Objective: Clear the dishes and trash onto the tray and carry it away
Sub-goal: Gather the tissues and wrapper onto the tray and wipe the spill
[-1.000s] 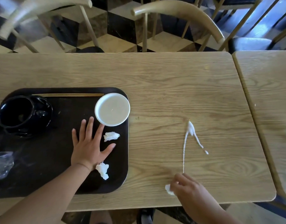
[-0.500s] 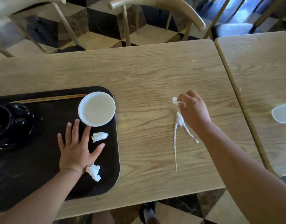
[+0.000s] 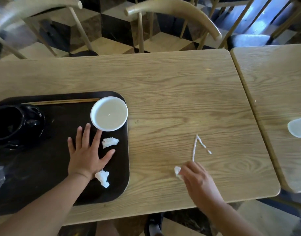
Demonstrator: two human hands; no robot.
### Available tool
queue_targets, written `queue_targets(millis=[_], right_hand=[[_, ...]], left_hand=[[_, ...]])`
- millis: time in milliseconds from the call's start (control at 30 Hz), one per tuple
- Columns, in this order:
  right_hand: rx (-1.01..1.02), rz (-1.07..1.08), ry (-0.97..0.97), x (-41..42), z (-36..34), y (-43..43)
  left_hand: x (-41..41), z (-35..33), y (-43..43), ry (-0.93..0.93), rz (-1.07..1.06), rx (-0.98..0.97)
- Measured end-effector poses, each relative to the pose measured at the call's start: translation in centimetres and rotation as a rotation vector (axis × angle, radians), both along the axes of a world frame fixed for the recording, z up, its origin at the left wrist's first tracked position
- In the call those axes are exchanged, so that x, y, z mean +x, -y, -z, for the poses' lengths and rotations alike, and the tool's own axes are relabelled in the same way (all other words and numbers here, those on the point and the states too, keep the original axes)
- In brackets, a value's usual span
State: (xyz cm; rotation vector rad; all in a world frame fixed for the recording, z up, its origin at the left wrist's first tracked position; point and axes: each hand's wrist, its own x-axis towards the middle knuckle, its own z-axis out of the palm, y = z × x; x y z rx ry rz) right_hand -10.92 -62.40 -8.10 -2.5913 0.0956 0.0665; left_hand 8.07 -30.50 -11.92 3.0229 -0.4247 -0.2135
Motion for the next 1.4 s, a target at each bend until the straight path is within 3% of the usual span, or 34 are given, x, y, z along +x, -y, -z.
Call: queue_targets(millis=[233,500,800,967,1200,1400], right_hand=[[0.092,-0.193,-0.134,-6.9,-1.0,0.2],[-0.027,0.256,0.11,4.9,-0.7,7.2],[-0.1,0.313,0.09,12.1,1.2,10.3],[-0.117,0.183,0.112,7.9,0.8,6.3],[-0.001,-0.175,-0.042,-5.1,0.1,-0.2],[0.08,-0.134,-0.041,-6.5,-0.9,0.9]], left_hand=[[-0.1,0.1,-0.1,0.002,0.006,0.0],[0.0,0.3,-0.1,0.003,0.015,0.001],[0.1,0.2,-0.1,0.009,0.019,0.007],[0.1,0.2,-0.1,0.009,0.021,-0.002],[-0.1,0.0,0.0,0.002,0.013,-0.003],[-0.1,0.1,-0.1,0.01,0.02,0.006]])
